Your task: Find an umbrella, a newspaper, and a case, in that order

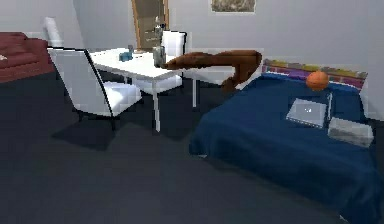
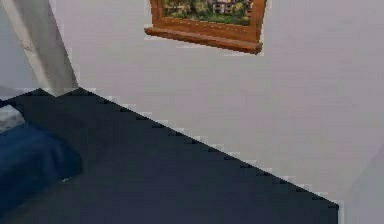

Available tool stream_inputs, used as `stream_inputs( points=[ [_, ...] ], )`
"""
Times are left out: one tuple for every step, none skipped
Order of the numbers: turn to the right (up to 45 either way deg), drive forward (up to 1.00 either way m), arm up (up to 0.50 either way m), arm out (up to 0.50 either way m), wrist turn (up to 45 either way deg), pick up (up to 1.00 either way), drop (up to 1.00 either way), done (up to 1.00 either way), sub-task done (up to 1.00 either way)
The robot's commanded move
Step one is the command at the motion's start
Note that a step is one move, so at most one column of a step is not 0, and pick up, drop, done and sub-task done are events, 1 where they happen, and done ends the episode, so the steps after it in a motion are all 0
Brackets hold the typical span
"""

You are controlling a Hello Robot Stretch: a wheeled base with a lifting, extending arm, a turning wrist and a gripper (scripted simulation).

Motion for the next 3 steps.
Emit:
stream_inputs(
  points=[
    [-42.0, 0.00, 0.00, 0.00, 0.0, 0.00, 0.00, 0.00, 0.00],
    [0.0, 1.00, 0.00, 0.00, 0.0, 0.00, 0.00, 0.00, 0.00],
    [0.0, 1.00, 0.00, 0.00, 0.0, 0.00, 0.00, 0.00, 0.00]
  ],
)
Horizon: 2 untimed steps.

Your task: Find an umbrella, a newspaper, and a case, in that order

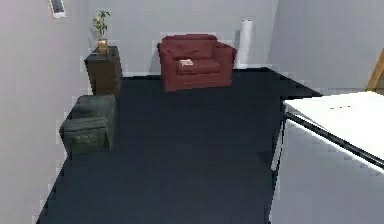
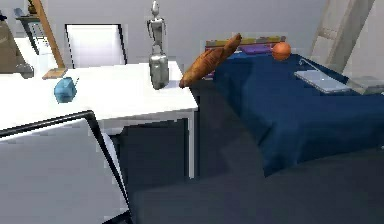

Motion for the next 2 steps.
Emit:
stream_inputs(
  points=[
    [-6.0, 0.00, 0.00, 0.00, 0.0, 0.00, 0.00, 0.00, 0.00],
    [0.0, 0.10, 0.00, 0.00, 0.0, 0.00, 0.00, 0.00, 0.00]
  ],
)
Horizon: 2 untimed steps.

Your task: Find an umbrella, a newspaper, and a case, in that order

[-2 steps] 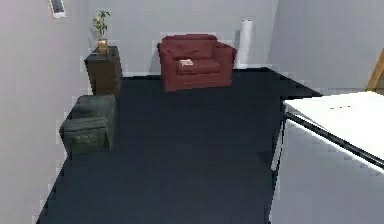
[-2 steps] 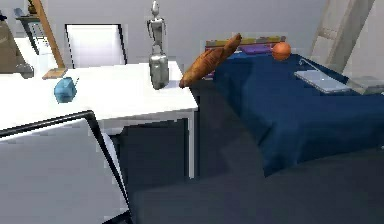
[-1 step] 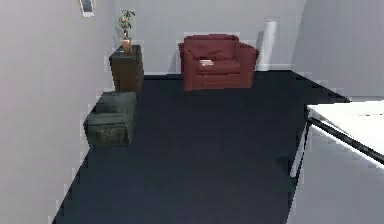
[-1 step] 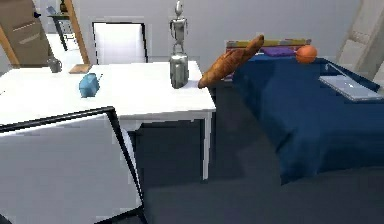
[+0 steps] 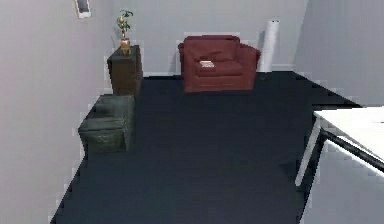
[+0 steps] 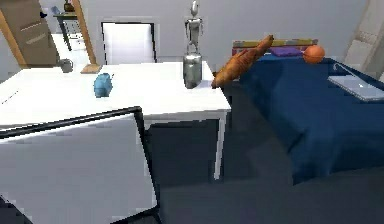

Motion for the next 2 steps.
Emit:
stream_inputs(
  points=[
    [-6.0, 0.00, 0.00, 0.00, 0.0, 0.00, 0.00, 0.00, 0.00],
    [0.0, 0.60, 0.00, 0.00, 0.0, 0.00, 0.00, 0.00, 0.00]
  ],
)
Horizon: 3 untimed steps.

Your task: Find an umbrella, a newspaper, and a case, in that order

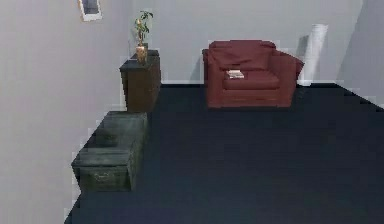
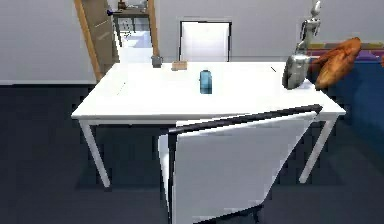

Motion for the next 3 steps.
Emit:
stream_inputs(
  points=[
    [39.0, 0.00, 0.00, 0.00, 0.0, 0.00, 0.00, 0.00, 0.00],
    [0.0, 1.00, 0.00, 0.00, 0.0, 0.00, 0.00, 0.00, 0.00],
    [6.0, 0.00, 0.00, 0.00, 0.0, 0.00, 0.00, 0.00, 0.00]
  ],
)
